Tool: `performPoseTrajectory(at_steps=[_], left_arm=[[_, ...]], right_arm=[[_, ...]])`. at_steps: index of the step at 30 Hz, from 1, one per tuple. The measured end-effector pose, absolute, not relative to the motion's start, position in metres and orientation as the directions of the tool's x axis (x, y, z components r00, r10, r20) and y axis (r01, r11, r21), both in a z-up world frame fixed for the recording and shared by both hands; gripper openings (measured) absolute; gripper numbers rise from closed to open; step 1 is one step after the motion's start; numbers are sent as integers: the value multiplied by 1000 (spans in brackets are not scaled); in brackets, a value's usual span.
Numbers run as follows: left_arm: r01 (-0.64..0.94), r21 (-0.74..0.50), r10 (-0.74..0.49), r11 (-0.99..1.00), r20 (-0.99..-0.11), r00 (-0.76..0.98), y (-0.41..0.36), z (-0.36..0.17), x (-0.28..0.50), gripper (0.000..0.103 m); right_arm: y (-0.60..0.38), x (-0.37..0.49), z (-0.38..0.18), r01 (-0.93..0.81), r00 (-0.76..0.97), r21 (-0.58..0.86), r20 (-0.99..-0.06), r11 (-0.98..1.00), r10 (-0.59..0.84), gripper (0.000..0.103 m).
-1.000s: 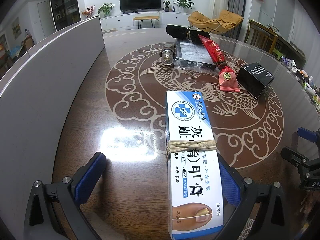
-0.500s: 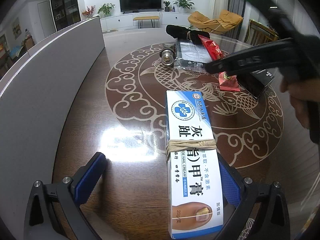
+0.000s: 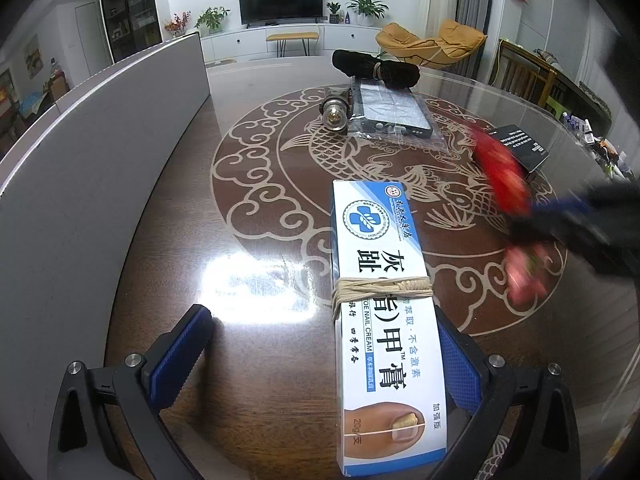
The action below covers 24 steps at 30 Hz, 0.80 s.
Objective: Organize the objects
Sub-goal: 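Grasp the red snack packet with the right tool while the left tool holds the box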
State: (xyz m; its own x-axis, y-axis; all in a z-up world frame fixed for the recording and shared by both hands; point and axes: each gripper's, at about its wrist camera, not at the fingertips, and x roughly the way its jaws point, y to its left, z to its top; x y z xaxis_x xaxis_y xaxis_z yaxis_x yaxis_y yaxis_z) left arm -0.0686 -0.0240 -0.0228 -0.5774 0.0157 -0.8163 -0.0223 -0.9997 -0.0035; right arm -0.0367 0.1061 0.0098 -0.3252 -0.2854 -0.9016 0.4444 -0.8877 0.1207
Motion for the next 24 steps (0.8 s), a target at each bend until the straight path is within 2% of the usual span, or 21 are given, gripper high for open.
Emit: performPoseTrajectory(at_steps=[3, 6, 7, 8, 10, 13, 15, 17, 18, 19, 20, 21, 24], left_arm=[[-22, -4, 16, -1000, -816, -577, -24, -23, -69, 103], [-22, -3, 15, -1000, -818, -575, -24, -23, -69, 103], [-22, -2, 14, -1000, -819, -574, -24, -23, -69, 103], [-21, -2, 13, -1000, -823, -568, -24, -23, -70, 103], [-40, -1, 22, -999, -853, -522, -22, -22, -75, 103], [-63, -26, 54, -998, -870, -490, -16, -20, -79, 103], [-81, -37, 73, -996, -862, -502, -10, -19, -81, 96], [-116, 8, 56, -993, -843, -535, 1, -17, -76, 65], [-140, 4, 75, -990, -832, -550, 5, -16, -72, 57], [-155, 9, 82, -988, -819, -568, 8, -15, -68, 44], [-164, 6, 90, -986, -813, -575, 9, -15, -65, 44], [-168, 0, 99, -986, -809, -579, 9, -15, -62, 44], [-168, -58, 148, -984, -785, -601, 1, -13, -48, 44]], right_arm=[[134, -7, 15, 392, -290, 194, -902, -899, -321, 23], [152, 5, 19, 338, -314, 191, -900, -922, -302, 24], [154, 7, 18, 325, -319, 189, -900, -927, -296, 28], [155, 5, 18, 307, -330, 193, -897, -932, -295, 44], [154, 3, 13, 269, -350, 192, -894, -944, -281, 60], [146, 1, 10, 280, -384, 175, -880, -944, -278, 61], [136, -1, 9, 290, -416, 145, -871, -946, -261, 61], [127, -1, 6, 313, -431, 136, -861, -940, -269, 60], [121, 0, 4, 331, -430, 136, -859, -934, -278, 60], [116, 1, 1, 348, -431, 120, -860, -930, -273, 50], [111, 2, -2, 363, -432, 101, -862, -926, -263, 29], [108, 6, -2, 376, -452, 64, -858, -924, -244, 24], [112, 12, 2, 363, -452, 88, -854, -928, -258, 22]])
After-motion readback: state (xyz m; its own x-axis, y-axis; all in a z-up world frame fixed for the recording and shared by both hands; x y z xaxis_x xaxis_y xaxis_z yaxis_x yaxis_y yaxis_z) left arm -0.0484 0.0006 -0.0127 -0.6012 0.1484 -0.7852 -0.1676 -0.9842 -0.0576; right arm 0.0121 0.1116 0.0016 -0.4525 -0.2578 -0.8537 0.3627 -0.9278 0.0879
